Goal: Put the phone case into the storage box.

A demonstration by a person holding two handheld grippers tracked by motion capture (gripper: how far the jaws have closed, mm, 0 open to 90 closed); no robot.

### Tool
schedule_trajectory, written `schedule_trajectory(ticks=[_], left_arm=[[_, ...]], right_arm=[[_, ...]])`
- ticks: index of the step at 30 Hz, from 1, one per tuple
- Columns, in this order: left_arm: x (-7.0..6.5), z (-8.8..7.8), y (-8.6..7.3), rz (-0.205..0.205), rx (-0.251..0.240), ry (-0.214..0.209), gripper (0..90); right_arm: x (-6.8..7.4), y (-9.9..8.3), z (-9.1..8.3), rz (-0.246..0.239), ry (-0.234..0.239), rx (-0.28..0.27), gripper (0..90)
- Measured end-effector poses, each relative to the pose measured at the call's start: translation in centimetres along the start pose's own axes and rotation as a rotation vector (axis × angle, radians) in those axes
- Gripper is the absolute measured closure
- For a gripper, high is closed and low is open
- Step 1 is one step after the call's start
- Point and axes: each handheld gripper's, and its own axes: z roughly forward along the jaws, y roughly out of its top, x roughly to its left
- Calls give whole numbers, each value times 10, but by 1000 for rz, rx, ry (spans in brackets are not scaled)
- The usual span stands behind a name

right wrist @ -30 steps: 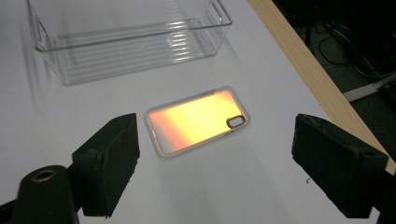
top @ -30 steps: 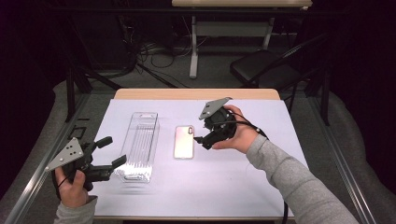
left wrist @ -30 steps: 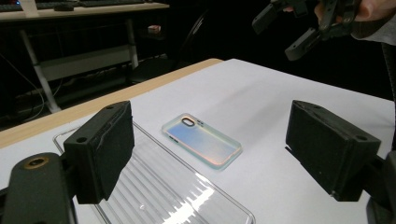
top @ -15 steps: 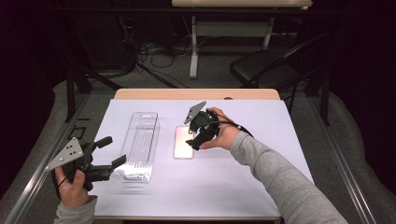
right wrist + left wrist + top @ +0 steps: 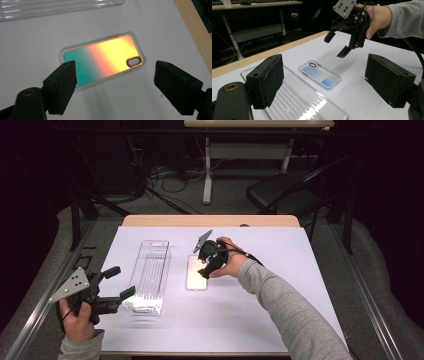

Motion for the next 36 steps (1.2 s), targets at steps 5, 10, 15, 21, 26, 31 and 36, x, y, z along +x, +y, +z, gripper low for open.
schedule_trajectory(ticks=[5,10,15,21,26,31,36], left_arm=[[0,0,-1,0,3,1,156],[1,1,-1,-2,2,-1,156],[1,1,-1,-1,2,-6,157],[1,1,-1,-2,5,-5,156],[1,1,-1,-3,4,-5,156],[1,2,-1,-2,6,-6,156],[2,2,-2,-3,6,-5,156]], right_arm=[[-2,0,10,-10,2,23,202],[-4,0,16,-26,-4,40,225],[-3,1,20,-66,-8,65,251],[1,2,25,-123,-13,104,294],[7,2,29,-157,7,148,320],[12,3,33,-189,20,181,362],[16,4,37,-221,32,203,395]])
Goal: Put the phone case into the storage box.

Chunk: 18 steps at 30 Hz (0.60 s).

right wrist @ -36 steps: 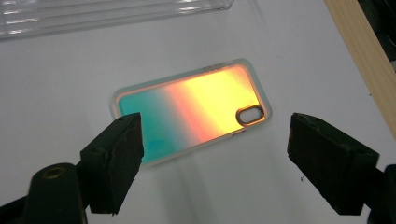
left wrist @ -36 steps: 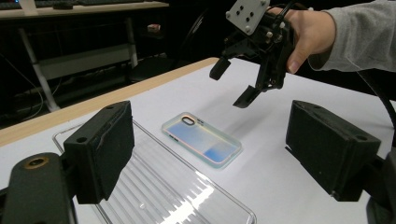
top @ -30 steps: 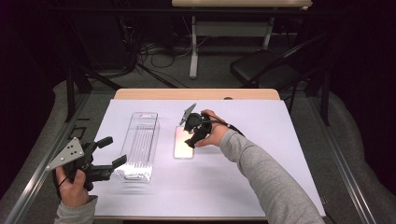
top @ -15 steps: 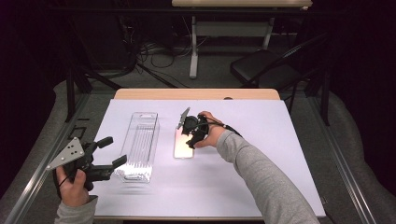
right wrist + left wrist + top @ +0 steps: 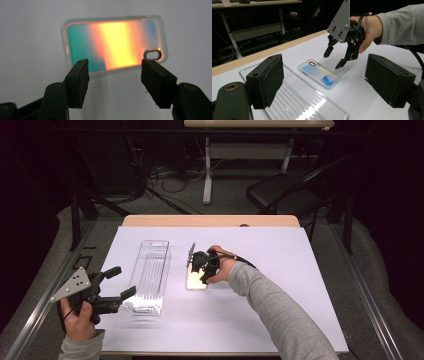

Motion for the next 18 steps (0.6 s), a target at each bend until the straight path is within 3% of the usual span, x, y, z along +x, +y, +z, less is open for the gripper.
schedule_trajectory(ticks=[11,18], left_arm=[[1,-1,0,-5,-3,0,156],[2,-1,-1,-7,0,-3,156]], right_arm=[[12,11,10,-61,15,44,429],[16,14,15,-69,34,66,480]])
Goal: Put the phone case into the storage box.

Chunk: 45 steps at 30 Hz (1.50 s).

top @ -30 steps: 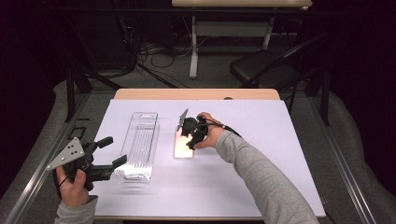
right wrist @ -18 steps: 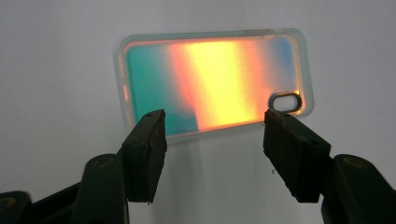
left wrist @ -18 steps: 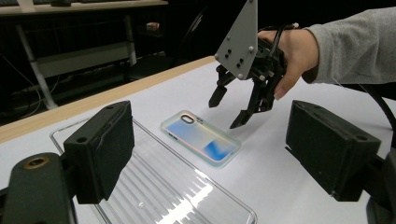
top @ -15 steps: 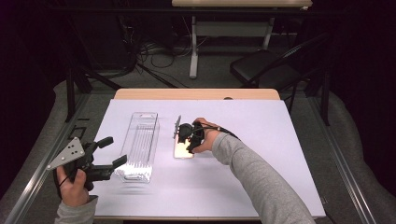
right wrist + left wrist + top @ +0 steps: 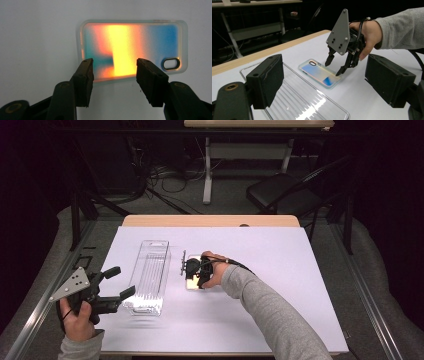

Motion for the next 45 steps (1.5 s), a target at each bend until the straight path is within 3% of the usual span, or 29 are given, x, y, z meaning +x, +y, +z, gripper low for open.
schedule_trajectory(ticks=[24,45], left_arm=[[0,0,0,-1,0,-1,156],[1,0,-1,-4,1,2,156]], right_arm=[[8,6,4,-15,58,-2,595],[14,7,10,-23,110,49,731]])
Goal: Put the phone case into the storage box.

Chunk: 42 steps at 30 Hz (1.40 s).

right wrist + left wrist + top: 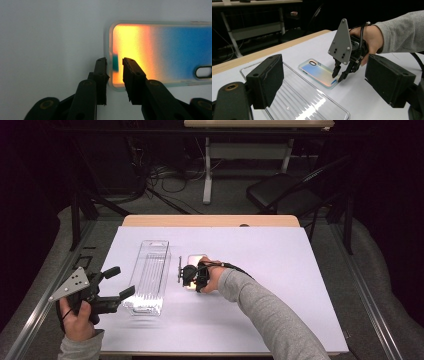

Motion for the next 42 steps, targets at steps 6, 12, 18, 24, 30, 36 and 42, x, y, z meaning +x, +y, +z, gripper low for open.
schedule_trajectory(ticks=[6,12,18,24,30,36,42], left_arm=[[0,0,0,-1,0,1,156],[0,0,0,-1,-1,0,156],[1,0,-1,0,4,1,156],[1,0,-1,-2,2,2,156],[1,0,-1,-1,4,1,156],[1,0,-1,-4,4,3,156],[1,0,-1,-2,5,4,156]], right_arm=[[1,0,4,-13,-3,13,753],[2,-1,7,-1,3,27,777],[1,-1,7,-5,9,34,807],[1,-1,8,-4,5,25,819],[-1,1,3,-15,44,103,839],[1,-1,8,-1,18,27,865],[1,-1,7,3,20,29,868]])
